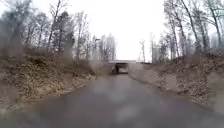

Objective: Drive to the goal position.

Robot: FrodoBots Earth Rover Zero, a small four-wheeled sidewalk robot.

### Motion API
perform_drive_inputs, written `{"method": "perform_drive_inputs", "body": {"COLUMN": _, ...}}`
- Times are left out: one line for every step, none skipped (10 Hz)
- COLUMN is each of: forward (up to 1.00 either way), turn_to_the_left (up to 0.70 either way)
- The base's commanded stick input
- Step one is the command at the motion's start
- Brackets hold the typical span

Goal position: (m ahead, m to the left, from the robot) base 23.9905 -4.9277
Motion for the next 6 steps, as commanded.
{"method": "perform_drive_inputs", "body": {"forward": 1.00, "turn_to_the_left": 0.00}}
{"method": "perform_drive_inputs", "body": {"forward": 1.00, "turn_to_the_left": 0.00}}
{"method": "perform_drive_inputs", "body": {"forward": 1.00, "turn_to_the_left": 0.00}}
{"method": "perform_drive_inputs", "body": {"forward": 1.00, "turn_to_the_left": 0.00}}
{"method": "perform_drive_inputs", "body": {"forward": 1.00, "turn_to_the_left": 0.00}}
{"method": "perform_drive_inputs", "body": {"forward": 1.00, "turn_to_the_left": 0.00}}
